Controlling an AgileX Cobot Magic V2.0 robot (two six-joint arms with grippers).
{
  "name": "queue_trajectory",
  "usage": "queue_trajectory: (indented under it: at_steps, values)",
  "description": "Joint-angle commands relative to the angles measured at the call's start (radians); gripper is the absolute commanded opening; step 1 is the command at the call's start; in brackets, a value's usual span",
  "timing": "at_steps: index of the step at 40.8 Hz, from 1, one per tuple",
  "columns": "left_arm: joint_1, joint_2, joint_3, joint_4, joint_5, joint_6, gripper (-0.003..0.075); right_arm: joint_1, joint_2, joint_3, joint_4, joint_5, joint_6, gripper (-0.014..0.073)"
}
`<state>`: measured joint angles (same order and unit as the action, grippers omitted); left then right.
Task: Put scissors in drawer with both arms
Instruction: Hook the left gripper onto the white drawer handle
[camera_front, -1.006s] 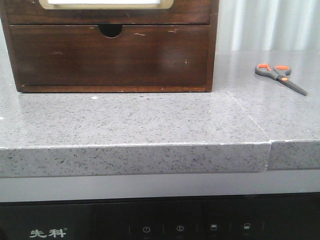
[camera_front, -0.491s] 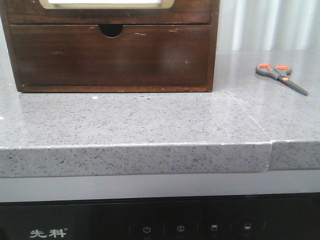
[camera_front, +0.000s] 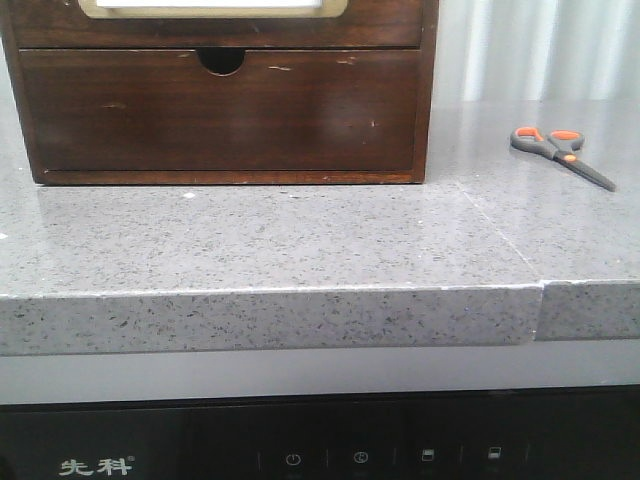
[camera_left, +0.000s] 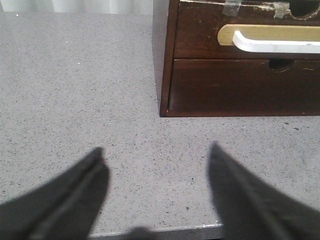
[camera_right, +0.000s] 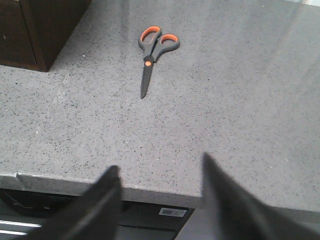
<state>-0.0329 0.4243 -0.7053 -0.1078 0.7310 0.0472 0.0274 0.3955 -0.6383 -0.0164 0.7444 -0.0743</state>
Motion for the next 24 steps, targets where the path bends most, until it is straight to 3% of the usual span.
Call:
queue_trajectory:
  at_steps: [1,7,17,24]
  values:
    - [0.0,0.015,-0.025,-0.051,-0.073,0.0,0.062,-0.006,0.016,-0.026,-0.011,-0.071,-0.009,0.0574]
    - [0.0,0.016,-0.012,-0.229,-0.124,0.0,0.0619,-0.006,0.016,-0.026,-0.011,-0.073,-0.009,0.0573]
    - [0.0,0.099,0.05,-0.711,-0.253,0.004,0.0619,-0.006,0.016,-0.026,-0.011,-0.073,-0.009,0.0573]
    - [0.0,0.228,0.05,-1.013,-0.254,0.206,0.0619,-0.006,0.016,-0.026,-0.011,-0.073,-0.009,0.0573]
